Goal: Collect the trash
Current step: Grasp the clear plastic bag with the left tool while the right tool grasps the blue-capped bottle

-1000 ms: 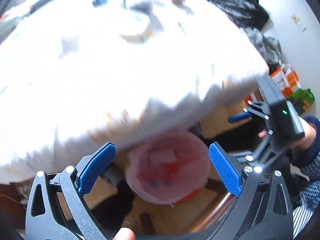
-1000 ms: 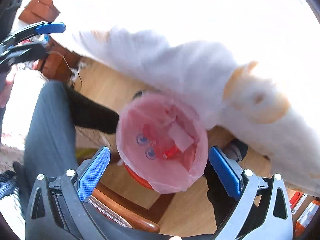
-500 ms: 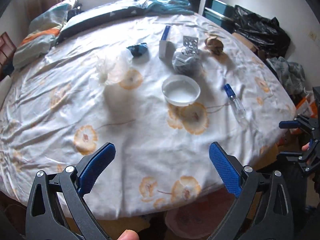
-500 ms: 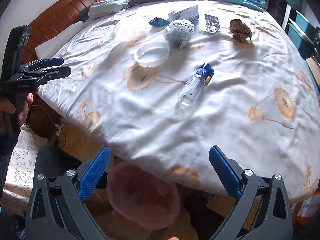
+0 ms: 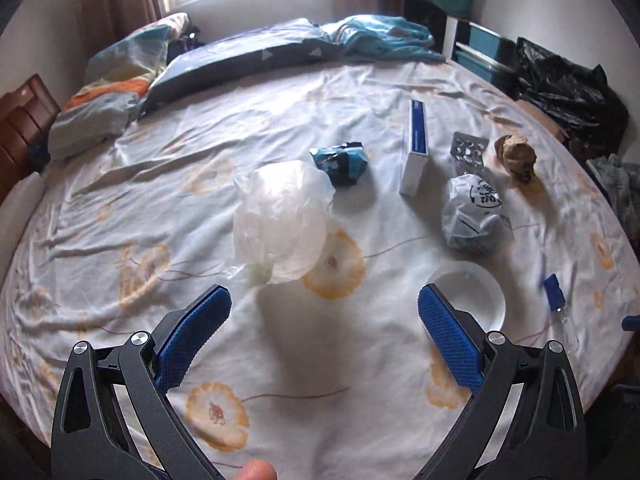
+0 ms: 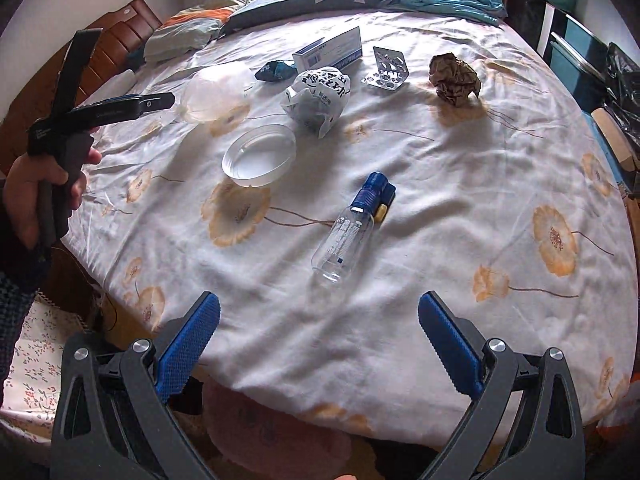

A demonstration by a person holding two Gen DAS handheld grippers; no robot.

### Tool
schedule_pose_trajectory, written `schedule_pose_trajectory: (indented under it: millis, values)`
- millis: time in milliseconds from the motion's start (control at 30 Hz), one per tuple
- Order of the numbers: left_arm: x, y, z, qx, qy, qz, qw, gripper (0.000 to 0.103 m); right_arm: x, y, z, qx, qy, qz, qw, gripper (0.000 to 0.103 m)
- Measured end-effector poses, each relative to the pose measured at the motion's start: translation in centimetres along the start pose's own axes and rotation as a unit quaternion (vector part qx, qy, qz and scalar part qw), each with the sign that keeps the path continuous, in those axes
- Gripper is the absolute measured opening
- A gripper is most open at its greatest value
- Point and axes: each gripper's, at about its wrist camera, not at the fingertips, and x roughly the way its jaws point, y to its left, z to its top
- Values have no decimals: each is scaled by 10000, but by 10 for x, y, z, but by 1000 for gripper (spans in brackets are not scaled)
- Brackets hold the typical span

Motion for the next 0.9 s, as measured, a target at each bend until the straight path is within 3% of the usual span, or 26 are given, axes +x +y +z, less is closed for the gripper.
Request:
schedule_pose_trajectory:
  millis: [567, 600, 667, 800, 900]
  values:
    - [111, 20, 51, -54, 200, 325, 9993, 97, 45, -10, 41, 182, 42, -436, 9989, 98]
    - [118, 21, 51, -7, 252, 412, 9988, 96, 48, -11, 43, 185, 54, -491, 9986, 98]
    - [133, 25, 49, 38, 375, 560, 9977, 83, 54, -11, 46, 214, 83, -553, 9982, 98]
    - [129, 34, 46, -212, 267, 345, 9988, 79, 65, -11, 49, 213, 139, -696, 9972, 98]
    - [116, 33, 41, -223, 154, 267, 9993, 78, 77, -13, 51, 241, 226, -799, 9963, 84]
